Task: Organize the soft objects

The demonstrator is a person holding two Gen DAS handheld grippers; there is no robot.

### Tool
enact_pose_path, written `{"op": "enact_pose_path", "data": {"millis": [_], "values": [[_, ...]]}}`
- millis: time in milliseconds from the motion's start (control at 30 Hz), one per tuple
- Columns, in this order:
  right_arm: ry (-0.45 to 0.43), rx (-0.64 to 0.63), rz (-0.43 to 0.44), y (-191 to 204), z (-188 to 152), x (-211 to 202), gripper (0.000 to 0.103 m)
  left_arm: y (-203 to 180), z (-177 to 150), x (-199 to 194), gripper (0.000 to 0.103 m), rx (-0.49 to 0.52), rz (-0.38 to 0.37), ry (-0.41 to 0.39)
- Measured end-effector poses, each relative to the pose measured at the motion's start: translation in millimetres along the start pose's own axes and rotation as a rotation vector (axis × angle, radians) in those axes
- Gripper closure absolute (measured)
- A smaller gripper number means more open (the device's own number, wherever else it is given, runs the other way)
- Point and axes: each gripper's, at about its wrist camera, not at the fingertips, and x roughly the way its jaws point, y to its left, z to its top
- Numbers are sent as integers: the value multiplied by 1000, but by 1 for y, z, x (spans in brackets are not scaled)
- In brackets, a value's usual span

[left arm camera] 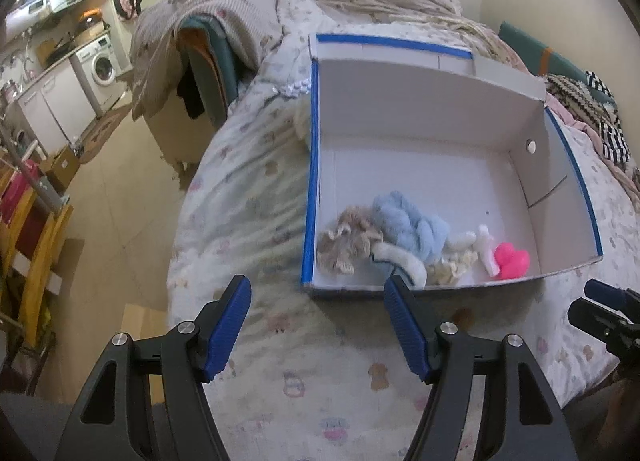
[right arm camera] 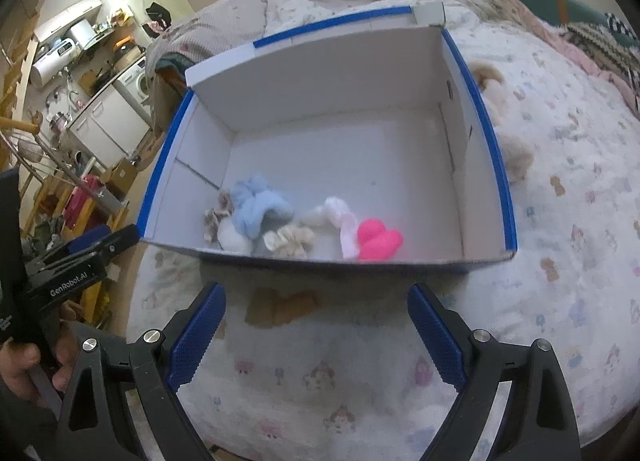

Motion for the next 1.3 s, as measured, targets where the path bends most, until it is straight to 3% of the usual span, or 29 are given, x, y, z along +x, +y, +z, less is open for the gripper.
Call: {"op": "enact_pose_path", "data": {"millis": [233,400,433,500,533,567,667,833,1067,1167,1233,1300], "values": [[82,81,87,-6,-6,16,5,2,-8,7,37,-28,-1,47],[162,152,100,-14,-10,37,7,4,-10,15,37,-45,5,87],[182,166,86,-16,-11,42,10,4,-11,17,37,-50,3,100],[214,188,69,-19,-12,53,31,3,-13,23,37,-54,-3,128],[232,190,55,-19,-12,59,36,1,-14,27,37,-55,-6,145],[243,174,30,-16,-13,65,44,0,-15,29,37,-55,-10,158],[280,100,-28,-3,-12,84,51,-6,-17,34,37,-47,-16,177],[333,-5,-81,17,-12,117,52,-16,-20,42,37,-17,-25,200],[341,-104,-107,41,-10,142,52,-19,-21,57,37,-8,5,233],[353,-158,-115,51,-14,147,71,-19,-21,63,37,-12,11,247],[348,-179,-115,54,-16,145,92,-23,-22,68,37,-2,9,257],[334,-177,-90,57,-16,138,94,-29,-24,71,37,22,11,261]]}}
